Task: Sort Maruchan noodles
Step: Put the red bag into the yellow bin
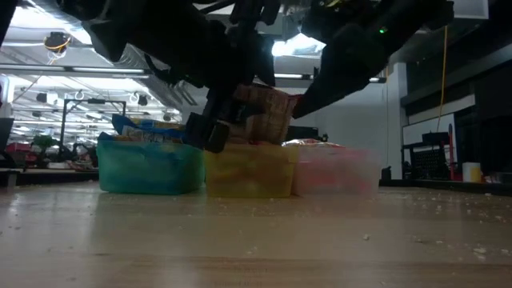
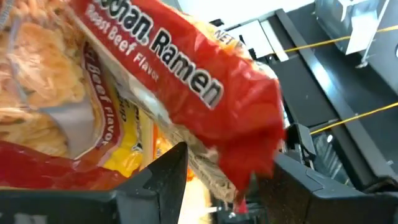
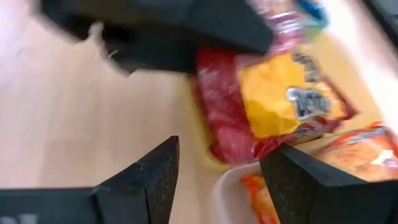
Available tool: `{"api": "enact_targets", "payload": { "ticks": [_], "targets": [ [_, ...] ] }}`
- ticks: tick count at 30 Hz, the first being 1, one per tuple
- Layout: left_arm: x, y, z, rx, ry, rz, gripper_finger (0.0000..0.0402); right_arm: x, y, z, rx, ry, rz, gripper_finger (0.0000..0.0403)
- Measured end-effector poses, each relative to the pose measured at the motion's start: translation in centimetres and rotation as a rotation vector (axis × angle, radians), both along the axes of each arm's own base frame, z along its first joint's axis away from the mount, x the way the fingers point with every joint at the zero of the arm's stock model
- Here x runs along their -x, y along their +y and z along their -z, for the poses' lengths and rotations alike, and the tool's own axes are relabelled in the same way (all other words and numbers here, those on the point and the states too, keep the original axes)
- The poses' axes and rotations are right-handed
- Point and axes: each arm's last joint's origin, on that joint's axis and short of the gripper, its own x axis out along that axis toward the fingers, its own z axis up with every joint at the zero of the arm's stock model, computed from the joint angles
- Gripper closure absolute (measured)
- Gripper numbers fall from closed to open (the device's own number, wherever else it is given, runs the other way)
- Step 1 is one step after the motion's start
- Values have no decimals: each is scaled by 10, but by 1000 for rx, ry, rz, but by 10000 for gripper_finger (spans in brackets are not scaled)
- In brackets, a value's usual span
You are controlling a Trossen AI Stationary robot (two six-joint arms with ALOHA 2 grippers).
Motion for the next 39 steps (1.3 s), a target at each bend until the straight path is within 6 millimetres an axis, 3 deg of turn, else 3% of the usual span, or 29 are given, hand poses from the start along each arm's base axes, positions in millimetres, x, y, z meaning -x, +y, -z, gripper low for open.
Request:
{"api": "enact_targets", "payload": {
  "ticks": [11,24,34,39],
  "targets": [
    [4,-8,5,15,25,50,227,5,21,-1,53,31,-209,196],
    [8,-20,6,47,15,117,227,-2,-17,0,84,51,-144,196],
    [15,-35,6,47,-2,137,227,-4,-31,0,91,53,-134,196],
    [23,-56,2,140,-132,195,227,-3,-31,0,118,65,-145,196]
  ]
}}
